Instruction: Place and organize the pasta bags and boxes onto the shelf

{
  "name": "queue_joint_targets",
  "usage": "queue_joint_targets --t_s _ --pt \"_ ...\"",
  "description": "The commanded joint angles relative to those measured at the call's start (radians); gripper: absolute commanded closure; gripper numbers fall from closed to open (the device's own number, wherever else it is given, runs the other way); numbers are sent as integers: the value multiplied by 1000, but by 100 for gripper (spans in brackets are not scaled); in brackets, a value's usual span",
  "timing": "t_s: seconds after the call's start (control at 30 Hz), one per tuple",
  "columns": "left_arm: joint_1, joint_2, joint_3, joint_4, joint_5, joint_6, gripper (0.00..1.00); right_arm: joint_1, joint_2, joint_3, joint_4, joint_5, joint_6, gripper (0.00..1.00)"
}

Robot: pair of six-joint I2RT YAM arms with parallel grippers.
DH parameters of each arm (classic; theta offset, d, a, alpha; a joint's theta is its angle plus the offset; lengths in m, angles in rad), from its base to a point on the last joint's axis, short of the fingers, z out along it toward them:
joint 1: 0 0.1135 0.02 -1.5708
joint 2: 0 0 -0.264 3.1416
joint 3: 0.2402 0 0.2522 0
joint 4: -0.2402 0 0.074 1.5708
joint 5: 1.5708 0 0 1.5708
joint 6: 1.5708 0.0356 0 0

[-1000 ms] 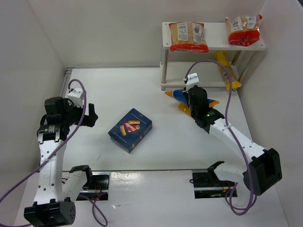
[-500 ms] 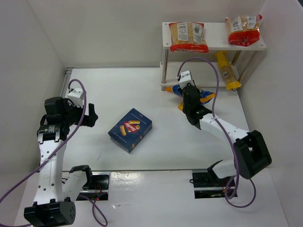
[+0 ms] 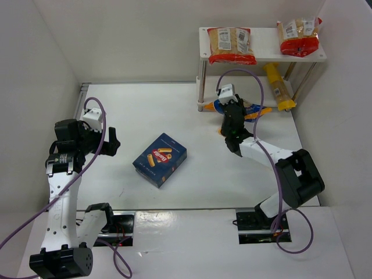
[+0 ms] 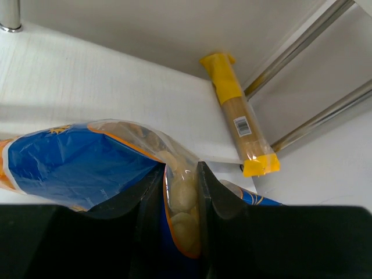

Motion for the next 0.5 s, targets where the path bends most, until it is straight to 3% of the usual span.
queue_joint_targets --t_s 0.0,0.27,0.47 --pt "6 -7 0 28 19 15 0 -7 17 24 321 45 -45 100" --pt "6 -7 0 38 10 6 0 -16 51 33 442 72 -103 100" --pt "6 2 0 38 10 6 0 -16 16 33 442 72 -113 100"
